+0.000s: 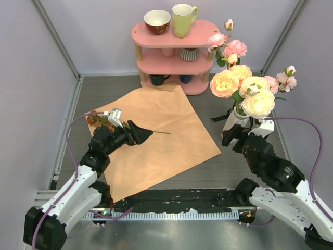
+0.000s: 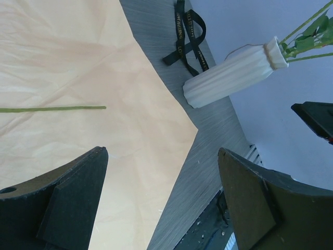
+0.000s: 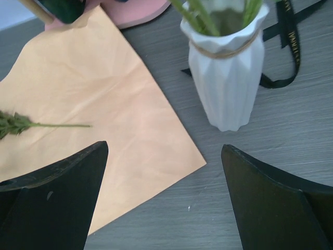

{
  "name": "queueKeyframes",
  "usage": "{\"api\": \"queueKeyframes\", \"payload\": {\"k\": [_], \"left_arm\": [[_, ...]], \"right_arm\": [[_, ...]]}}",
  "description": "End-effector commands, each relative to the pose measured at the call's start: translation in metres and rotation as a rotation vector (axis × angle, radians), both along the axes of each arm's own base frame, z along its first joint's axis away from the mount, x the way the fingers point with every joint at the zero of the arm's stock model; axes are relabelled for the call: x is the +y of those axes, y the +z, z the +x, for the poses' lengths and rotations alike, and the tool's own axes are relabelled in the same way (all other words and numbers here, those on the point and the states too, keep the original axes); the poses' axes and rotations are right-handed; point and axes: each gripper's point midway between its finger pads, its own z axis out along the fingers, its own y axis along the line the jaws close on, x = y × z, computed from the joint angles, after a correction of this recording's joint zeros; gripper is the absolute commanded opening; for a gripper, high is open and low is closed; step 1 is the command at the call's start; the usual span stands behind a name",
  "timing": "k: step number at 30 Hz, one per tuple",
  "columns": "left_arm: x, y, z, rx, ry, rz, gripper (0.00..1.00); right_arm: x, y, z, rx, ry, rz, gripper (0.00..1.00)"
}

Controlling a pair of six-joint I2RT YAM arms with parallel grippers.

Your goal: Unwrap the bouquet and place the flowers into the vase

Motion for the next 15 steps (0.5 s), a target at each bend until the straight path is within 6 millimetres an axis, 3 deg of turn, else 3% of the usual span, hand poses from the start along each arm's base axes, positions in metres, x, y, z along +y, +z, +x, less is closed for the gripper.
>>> {"api": "queueKeyframes", "payload": {"k": [1,5,6,7,10,15], "left_arm": [[0.002,0.019,0.007,-0.032,0.033,-0.025,0.9],[0.021,-0.003,0.023,0.074,0.184,0.023,0.88],[0.031,-0.017,0.025,0.144,0.246,0.064,0.88],[0.039,-0.025,0.028,0.183,0.299,0.084,0.88],[0.07,-0.051,0.041,0.299,0.503,0.144,0.88],[0.105,-0.077,0.052,0.493,0.74,0.136,0.87]], "right_arm": [[0.034,-0.004,-0.003,0.02,0.141,0.108,0.96],[0.069,-0.015,-0.01,0.05,0.309,0.169,0.95],[0.084,-0.016,-0.01,0.017,0.409,0.15,0.94],[0.115,-0.017,-0.028,0.034,0.608,0.193,0.96],[0.153,-0.032,-0.041,0.094,0.796,0.257,0.96],[0.181,-0.045,-0.043,0.105,0.862,0.282,0.97]]}}
